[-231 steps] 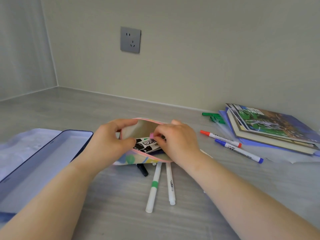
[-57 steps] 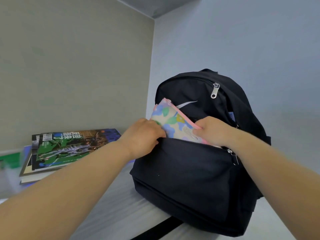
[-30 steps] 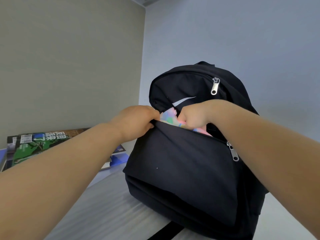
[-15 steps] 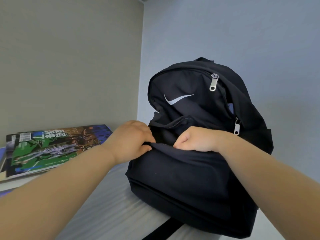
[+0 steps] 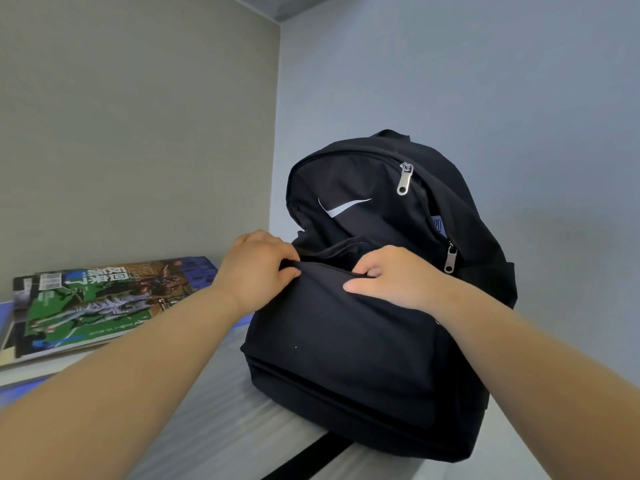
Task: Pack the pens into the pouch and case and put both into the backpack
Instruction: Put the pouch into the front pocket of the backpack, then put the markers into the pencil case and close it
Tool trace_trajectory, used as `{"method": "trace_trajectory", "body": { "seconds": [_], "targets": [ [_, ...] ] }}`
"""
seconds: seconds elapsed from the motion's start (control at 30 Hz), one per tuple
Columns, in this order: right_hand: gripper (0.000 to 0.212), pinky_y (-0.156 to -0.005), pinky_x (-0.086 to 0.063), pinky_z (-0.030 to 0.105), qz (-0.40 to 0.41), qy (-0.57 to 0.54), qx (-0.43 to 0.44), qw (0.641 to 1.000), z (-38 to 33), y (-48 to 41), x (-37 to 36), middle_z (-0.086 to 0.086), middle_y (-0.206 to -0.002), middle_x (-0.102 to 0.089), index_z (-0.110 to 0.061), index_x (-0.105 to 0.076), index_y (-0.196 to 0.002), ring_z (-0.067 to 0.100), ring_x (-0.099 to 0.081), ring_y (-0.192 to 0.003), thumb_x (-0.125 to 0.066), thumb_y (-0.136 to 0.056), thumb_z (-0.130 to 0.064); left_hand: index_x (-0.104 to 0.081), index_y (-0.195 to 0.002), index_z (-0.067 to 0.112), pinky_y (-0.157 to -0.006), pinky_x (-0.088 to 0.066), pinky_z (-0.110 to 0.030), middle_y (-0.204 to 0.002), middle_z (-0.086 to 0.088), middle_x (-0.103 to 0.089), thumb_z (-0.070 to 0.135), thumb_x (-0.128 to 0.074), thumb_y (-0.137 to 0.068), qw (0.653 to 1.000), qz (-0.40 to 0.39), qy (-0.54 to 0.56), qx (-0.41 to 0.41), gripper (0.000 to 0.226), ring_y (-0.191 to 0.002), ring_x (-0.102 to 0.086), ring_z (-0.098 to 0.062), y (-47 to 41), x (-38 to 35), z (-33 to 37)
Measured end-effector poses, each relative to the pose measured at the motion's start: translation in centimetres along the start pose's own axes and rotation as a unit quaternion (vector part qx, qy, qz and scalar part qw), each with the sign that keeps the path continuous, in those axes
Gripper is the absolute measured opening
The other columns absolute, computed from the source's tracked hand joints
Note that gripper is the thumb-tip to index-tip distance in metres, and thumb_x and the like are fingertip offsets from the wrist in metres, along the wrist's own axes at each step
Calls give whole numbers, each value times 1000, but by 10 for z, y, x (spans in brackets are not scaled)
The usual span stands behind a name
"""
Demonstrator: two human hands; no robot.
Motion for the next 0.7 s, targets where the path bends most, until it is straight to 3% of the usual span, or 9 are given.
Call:
{"method": "trace_trajectory", "body": {
  "seconds": [0.03, 0.13, 0.23, 0.33, 0.4, 0.5, 0.6, 0.7],
  "targets": [
    [16, -74, -46, 23, 22, -6, 0, 1000, 1, 3, 7, -4, -79, -67, -19, -69, -86, 13, -60, -85, -62, -78, -30, -62, -106, 18, -97, -25, -28, -112, -4, -63, 25, -50, -86, 1000, 7, -2, 8, 24, -112, -45, -22, 0, 1, 3],
    [16, -56, -34, 4, 102, -36, -11, 994, 4, 8, 23, -15, -60, -52, -14, -68, -94, 4, -51, -66, -58, -82, -16, -60, -111, 17, -95, -32, -29, -123, -3, -57, 19, -48, -87, 998, 26, 33, 36, 26, -113, -47, -21, 5, 13, 6],
    [19, -55, -34, 7, 158, -23, -9, 987, -5, 19, 30, -9, -71, -56, -13, -67, -95, 6, -49, -69, -52, -84, -10, -60, -109, 19, -87, -36, -27, -122, -1, -58, 19, -47, -88, 998, 25, 33, 48, 25, -110, -51, -20, 19, 35, 2],
    [17, -61, -39, 16, 169, -27, 28, 985, -30, 34, 28, 0, -84, -64, -12, -67, -89, 10, -52, -75, -51, -84, -11, -62, -103, 20, -74, -36, -23, -111, 0, -64, 19, -47, -87, 997, 12, 30, 67, 22, -93, -54, -16, 44, 65, -5],
    [16, -55, -38, 7, 142, -68, 59, 986, -53, 43, 18, -1, -80, -66, -16, -66, -77, 11, -54, -71, -52, -84, -12, -64, -97, 21, -72, -41, -25, -99, 2, -67, 19, -50, -85, 996, 5, 34, 82, 18, -82, -52, -14, 71, 86, -11],
    [21, -54, -40, 5, 59, -111, 117, 985, -105, 58, -11, -14, -66, -61, -26, -61, -67, 1, -54, -62, -55, -84, -16, -66, -89, 22, -76, -48, -28, -83, 7, -66, 22, -55, -82, 993, -12, 42, 113, 13, -82, -60, -14, 126, 115, -24],
    [23, -55, -39, -2, -35, -123, 194, 973, -164, 79, -53, -17, -58, -58, -31, -60, -64, -11, -52, -54, -58, -84, -19, -67, -82, 24, -62, -41, -6, -68, 19, -59, 22, -57, -81, 980, -33, 49, 191, 10, -68, -56, 2, 196, 141, -51],
    [32, -57, -39, -1, -117, -118, 258, 952, -215, 104, -103, -23, -54, -59, -39, -55, -58, -16, -51, -56, -60, -83, -19, -60, -70, 29, -57, -35, -3, -63, 20, -55, 21, -58, -81, 957, -19, 37, 286, 14, -63, -52, 2, 272, 176, -82]
  ]
}}
Point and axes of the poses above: each hand's wrist, its own y-axis away from the middle knuckle, its own x-axis out of the back of the hand, z = x × y, the point moved 8 cm from there along -y, towards the middle knuckle
